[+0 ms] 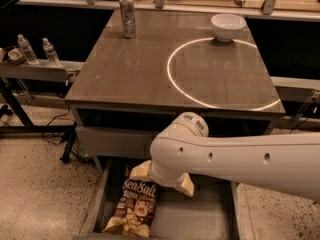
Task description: Pick brown chip bag from middle drawer and place on counter
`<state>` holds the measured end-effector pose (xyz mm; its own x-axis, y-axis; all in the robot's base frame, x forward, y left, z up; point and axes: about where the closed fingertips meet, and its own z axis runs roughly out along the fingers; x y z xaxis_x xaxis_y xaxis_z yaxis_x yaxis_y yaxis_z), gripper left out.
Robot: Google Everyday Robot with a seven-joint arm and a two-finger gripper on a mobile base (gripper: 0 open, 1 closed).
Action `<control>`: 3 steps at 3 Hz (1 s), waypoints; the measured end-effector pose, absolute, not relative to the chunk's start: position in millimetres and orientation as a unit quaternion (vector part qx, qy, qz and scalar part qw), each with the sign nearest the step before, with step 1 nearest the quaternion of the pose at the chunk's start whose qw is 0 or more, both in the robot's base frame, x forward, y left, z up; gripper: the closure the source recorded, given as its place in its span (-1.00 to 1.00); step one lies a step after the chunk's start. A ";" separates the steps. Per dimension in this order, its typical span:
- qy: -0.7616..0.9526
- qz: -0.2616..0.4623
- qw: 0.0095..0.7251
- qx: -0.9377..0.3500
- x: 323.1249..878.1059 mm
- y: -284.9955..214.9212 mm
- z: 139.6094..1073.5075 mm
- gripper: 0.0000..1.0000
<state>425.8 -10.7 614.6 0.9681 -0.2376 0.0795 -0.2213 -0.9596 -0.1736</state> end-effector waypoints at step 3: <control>0.032 -0.093 0.151 -0.984 465.1 34.6 496.6 -1.00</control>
Offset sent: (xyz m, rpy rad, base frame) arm 0.0439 0.0535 -0.1422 0.1371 -0.1414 0.2056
